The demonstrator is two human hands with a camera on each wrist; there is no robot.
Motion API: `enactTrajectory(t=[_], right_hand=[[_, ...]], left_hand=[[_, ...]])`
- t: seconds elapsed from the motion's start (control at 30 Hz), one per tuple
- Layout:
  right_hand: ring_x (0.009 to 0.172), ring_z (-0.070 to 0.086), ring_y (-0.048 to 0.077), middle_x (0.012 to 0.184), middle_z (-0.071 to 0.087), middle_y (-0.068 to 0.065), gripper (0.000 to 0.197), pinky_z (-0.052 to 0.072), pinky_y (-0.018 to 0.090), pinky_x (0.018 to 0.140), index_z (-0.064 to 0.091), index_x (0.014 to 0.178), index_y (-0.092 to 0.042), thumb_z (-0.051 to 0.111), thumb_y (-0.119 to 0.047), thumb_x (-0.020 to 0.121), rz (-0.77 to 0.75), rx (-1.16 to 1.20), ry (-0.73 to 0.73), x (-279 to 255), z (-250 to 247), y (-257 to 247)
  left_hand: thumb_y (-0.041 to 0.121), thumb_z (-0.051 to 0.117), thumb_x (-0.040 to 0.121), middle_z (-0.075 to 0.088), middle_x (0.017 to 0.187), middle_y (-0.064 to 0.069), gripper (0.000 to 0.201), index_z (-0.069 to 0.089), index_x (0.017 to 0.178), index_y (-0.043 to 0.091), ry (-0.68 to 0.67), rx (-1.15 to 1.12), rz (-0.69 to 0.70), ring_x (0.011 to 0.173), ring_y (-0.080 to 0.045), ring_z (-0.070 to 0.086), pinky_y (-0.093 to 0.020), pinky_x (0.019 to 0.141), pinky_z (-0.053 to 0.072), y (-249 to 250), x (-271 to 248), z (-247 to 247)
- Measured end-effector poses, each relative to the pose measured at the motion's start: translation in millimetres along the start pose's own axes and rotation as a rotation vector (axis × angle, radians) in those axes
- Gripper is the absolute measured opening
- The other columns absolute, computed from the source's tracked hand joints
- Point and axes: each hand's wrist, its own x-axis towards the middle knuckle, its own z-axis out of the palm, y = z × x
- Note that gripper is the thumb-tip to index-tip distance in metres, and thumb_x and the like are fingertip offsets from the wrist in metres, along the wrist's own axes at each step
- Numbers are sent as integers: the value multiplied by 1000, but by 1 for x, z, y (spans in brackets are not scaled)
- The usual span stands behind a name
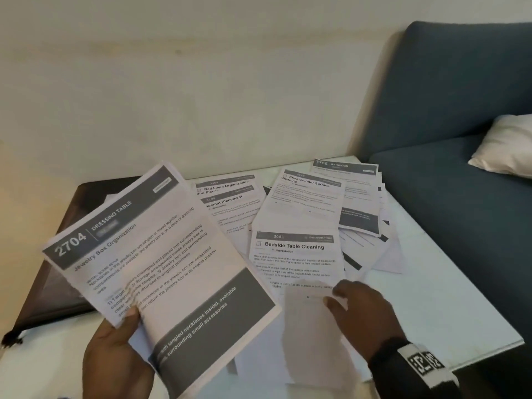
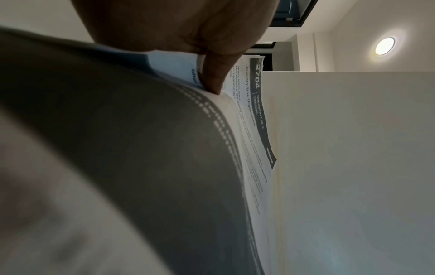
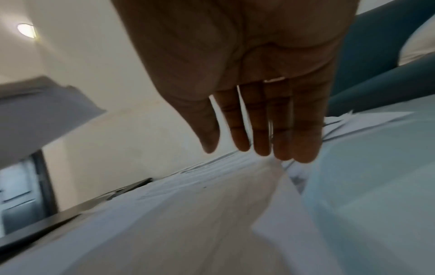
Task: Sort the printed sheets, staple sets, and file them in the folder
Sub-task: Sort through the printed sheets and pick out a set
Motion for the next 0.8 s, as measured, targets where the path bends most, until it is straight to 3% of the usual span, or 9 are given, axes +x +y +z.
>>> enactTrajectory(t=[0.07, 0.13, 0.2, 0.27, 0.4, 0.53, 0.6, 0.7, 0.8], right_hand=[[105, 58, 24, 113, 55, 2, 48, 48, 34, 90, 47, 115, -23, 58, -58, 84, 160, 25, -39, 9, 6, 5], [107, 56, 29, 112, 51, 6, 61, 46, 37, 90, 40, 116, -18, 64, -60, 78, 268, 39, -88, 13, 12, 8], [105, 58, 30, 111, 53, 6, 61, 47, 36, 87, 37, 112, -17, 69, -55, 76, 295, 68, -139, 14, 15, 8], [101, 61, 29, 109, 59, 5, 54, 48, 34, 82, 36, 106, -17, 70, -47, 78, 288, 104, -158, 14, 14, 8], [99, 62, 27, 104, 62, 3, 45, 48, 32, 81, 41, 105, -17, 70, -41, 80, 300, 134, -135, 16, 8, 13], [86, 60, 15, 88, 63, -7, 5, 51, 30, 79, 56, 85, -22, 59, -24, 89, 220, 209, -72, 15, 9, 16], [79, 58, 12, 81, 62, -8, 13, 52, 31, 78, 54, 78, -22, 57, -23, 91, 207, 275, -21, 16, 11, 14], [89, 59, 19, 92, 60, -4, 24, 47, 30, 78, 51, 98, -19, 57, -41, 91, 277, 288, -27, 16, 9, 7], [96, 61, 21, 99, 59, -3, 37, 49, 31, 82, 50, 105, -19, 60, -50, 88, 298, 257, -85, 18, 12, 2]], left_hand=[[7, 41, 96, 64, 126, -2, 42, 53, 136, 15, -124, -79, -16, 113, -20, 63, -38, 91, 50, -5, 1, 7], [4, 42, 93, 69, 118, -1, 39, 62, 125, 16, -177, -29, -35, 105, -18, 67, -34, 87, 53, -6, -2, 13], [-2, 44, 92, 74, 99, 5, 35, 72, 102, 17, -169, 149, -20, 90, -15, 71, -27, 78, 59, -14, -6, 15], [-6, 50, 92, 74, 88, 8, 31, 70, 98, 17, -147, 455, 74, 85, -18, 69, -30, 75, 56, -24, -14, 19], [-3, 55, 92, 67, 99, -7, 28, 65, 115, 9, -233, 806, 122, 92, -25, 60, -30, 85, 41, -43, -31, 33], [3, 53, 94, 64, 114, -9, 28, 61, 117, 16, -296, 982, 53, 98, -26, 58, -35, 89, 45, -56, -39, 41], [7, 53, 95, 62, 118, -7, 30, 59, 122, 18, -293, 1066, 43, 97, -26, 58, -38, 92, 47, -59, -40, 42], [6, 55, 93, 57, 118, -5, 34, 56, 124, 20, -270, 1188, 92, 92, -22, 51, -32, 83, 42, -60, -45, 44], [2, 57, 90, 53, 126, 4, 41, 55, 128, 21, -297, 1221, 145, 101, -18, 48, -35, 90, 42, -58, -52, 47]])
